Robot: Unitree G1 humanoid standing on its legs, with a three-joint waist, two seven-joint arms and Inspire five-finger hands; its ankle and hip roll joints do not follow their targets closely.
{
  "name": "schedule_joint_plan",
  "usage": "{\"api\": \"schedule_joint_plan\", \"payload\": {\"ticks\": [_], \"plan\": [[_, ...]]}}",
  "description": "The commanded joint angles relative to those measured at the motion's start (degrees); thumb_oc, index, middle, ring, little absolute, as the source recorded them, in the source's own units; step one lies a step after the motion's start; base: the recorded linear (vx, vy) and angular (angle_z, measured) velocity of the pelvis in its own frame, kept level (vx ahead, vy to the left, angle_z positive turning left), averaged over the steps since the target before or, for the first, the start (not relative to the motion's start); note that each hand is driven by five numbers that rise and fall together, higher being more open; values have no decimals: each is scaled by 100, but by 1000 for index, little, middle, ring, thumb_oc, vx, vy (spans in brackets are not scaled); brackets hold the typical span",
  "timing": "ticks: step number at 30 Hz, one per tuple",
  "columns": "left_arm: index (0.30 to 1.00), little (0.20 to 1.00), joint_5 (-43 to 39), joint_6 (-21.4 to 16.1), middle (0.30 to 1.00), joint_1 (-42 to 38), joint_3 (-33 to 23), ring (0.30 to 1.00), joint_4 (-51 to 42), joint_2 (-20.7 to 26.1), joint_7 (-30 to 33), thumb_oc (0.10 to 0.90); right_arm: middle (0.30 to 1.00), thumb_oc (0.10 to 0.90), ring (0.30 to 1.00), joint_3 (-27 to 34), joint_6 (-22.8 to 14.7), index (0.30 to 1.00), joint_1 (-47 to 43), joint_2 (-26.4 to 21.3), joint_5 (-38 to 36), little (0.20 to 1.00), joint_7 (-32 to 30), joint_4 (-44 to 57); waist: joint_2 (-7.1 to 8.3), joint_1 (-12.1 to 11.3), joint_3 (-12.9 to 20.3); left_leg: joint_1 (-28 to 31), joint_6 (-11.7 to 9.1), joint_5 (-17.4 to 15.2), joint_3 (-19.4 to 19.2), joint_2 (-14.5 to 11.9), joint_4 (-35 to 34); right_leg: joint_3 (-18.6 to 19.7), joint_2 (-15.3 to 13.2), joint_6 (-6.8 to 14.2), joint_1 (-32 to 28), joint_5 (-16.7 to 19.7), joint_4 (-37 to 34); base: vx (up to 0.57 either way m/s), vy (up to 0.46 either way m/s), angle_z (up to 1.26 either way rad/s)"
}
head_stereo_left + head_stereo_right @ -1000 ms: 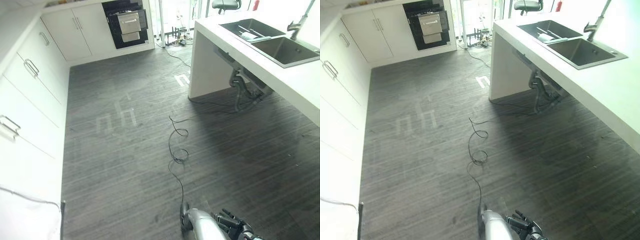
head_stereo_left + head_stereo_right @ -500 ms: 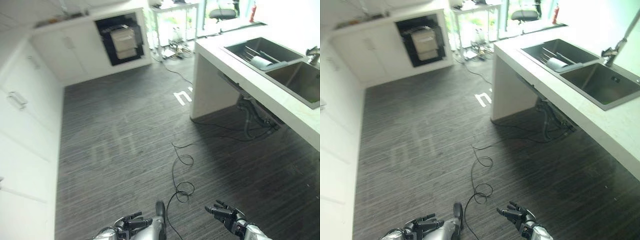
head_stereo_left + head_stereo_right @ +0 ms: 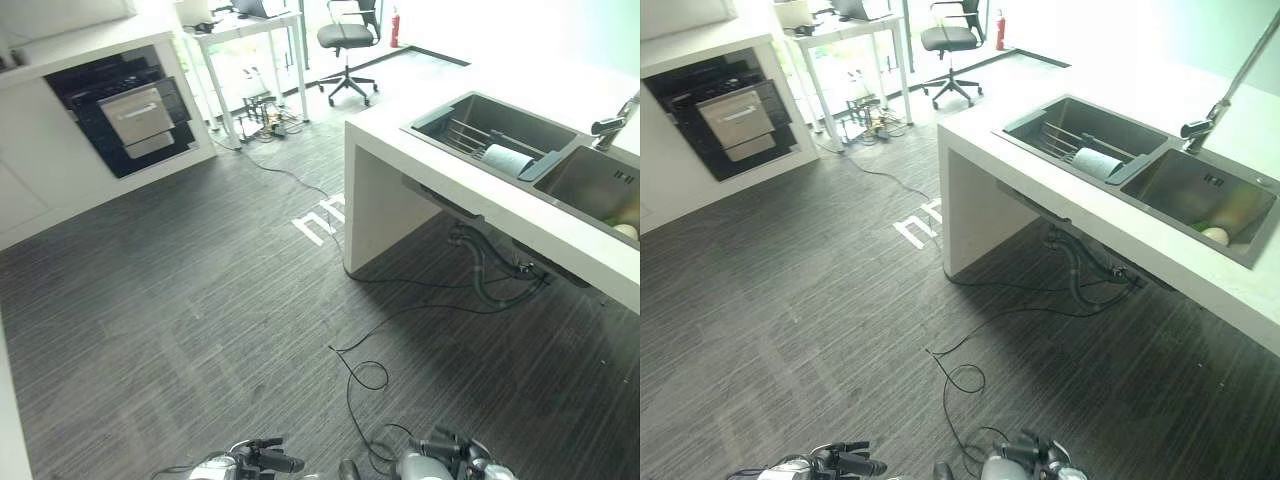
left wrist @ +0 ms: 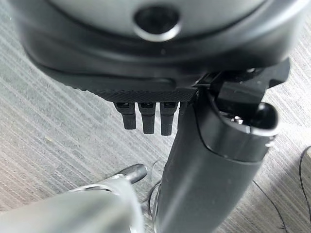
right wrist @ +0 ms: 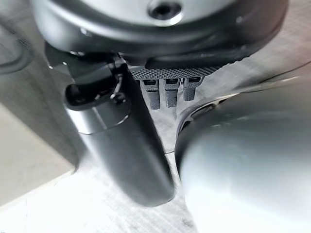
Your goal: Place the dishes in the dishwasher.
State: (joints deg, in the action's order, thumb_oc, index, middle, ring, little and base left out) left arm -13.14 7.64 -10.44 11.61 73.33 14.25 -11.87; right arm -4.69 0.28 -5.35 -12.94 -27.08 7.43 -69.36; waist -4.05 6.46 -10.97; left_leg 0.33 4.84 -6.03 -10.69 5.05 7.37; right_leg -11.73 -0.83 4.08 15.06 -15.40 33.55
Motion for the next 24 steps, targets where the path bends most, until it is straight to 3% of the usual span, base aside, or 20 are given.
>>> {"api": "schedule_joint_plan", "payload": {"ticks": [1,3,5,8,12,13,14,15,17,18,20,22,24], "plan": [[900,900,40,213,900,372,-100,900,-75,41,-90,800,900,800,900,109,-17,900,24,-272,5,900,-41,-270,153,-80,-81,-531,-132,-898,462,-162,982,-52,-433,343,-423,1350,-1637,264,-229,24],[900,900,190,278,900,475,-135,900,20,19,-60,800,900,800,900,213,-24,900,65,-267,-31,900,93,-263,272,-24,-64,-322,-152,-1109,344,-154,982,2,-793,481,153,1401,-1637,304,-278,-10],[900,900,293,203,900,559,-130,900,92,20,-79,800,900,800,900,291,15,900,107,-246,-109,900,182,-282,320,-2,-56,-161,-172,-1259,192,-227,982,-87,-958,558,308,1497,-1637,270,-255,-47],[900,900,256,145,900,649,-160,900,83,26,17,800,900,800,900,277,34,900,174,-229,-170,900,301,-300,380,-17,-39,-6,-207,-1346,-12,-313,982,-217,-1028,555,154,1448,-1637,270,-273,-19],[900,900,52,200,900,749,-249,900,20,-2,102,800,900,800,900,270,-121,900,225,-245,-253,900,328,-364,385,-49,44,344,-354,-1326,33,-436,982,-74,-809,321,-283,1120,-1637,293,-314,-13],[900,900,17,157,900,767,-268,900,8,-30,79,800,900,800,900,284,-174,900,209,-281,-254,900,364,-338,394,-72,57,411,-411,-1253,22,-456,982,-57,-772,260,-380,1051,-1637,397,-425,11],[900,900,-37,153,900,771,-296,900,-38,-86,148,800,900,800,900,286,-225,900,121,-388,-375,900,341,-216,522,-217,34,545,-560,-464,-46,-486,982,23,-757,66,-658,838,-1637,384,-477,-4],[900,900,-57,124,900,783,-349,900,-48,-106,172,800,900,800,900,260,-224,900,59,-418,-442,900,354,-167,556,-283,-14,349,-628,-213,-53,-593,1529,11,-729,-35,-762,758,-1637,347,-488,-24],[900,900,-13,79,900,811,-442,900,-103,-105,134,800,900,800,900,237,-187,900,-20,-478,-343,900,435,-100,545,-349,-108,-63,-700,3,-48,-779,2616,-9,-635,-197,-923,650,-1637,215,-367,-60],[900,900,57,58,900,794,-436,900,-147,-122,110,800,900,800,900,182,-137,900,-71,-510,-362,900,236,-23,514,-427,-261,-710,-619,104,53,-879,3325,21,-508,-349,-1230,519,-1637,264,-292,-69],[900,900,136,12,900,821,-441,900,-142,-115,134,800,900,800,900,219,-66,900,-129,-538,-475,900,191,-83,514,-523,-318,-821,-462,-54,172,-481,2711,290,-446,-296,-1350,463,-1637,280,-104,-67],[900,900,110,13,900,843,-443,900,-154,-91,238,800,900,800,900,214,38,900,-160,-548,-388,900,185,-119,515,-536,-314,-689,-423,-68,194,-344,1786,515,-343,-233,-1384,381,-1637,224,39,-71],[900,900,55,29,900,885,-457,900,-170,-87,289,800,900,800,900,163,124,900,-144,-554,-352,900,157,-155,428,-585,-314,-714,-478,-26,491,-174,982,693,-203,-177,-1445,303,-1637,209,94,-100]]}}
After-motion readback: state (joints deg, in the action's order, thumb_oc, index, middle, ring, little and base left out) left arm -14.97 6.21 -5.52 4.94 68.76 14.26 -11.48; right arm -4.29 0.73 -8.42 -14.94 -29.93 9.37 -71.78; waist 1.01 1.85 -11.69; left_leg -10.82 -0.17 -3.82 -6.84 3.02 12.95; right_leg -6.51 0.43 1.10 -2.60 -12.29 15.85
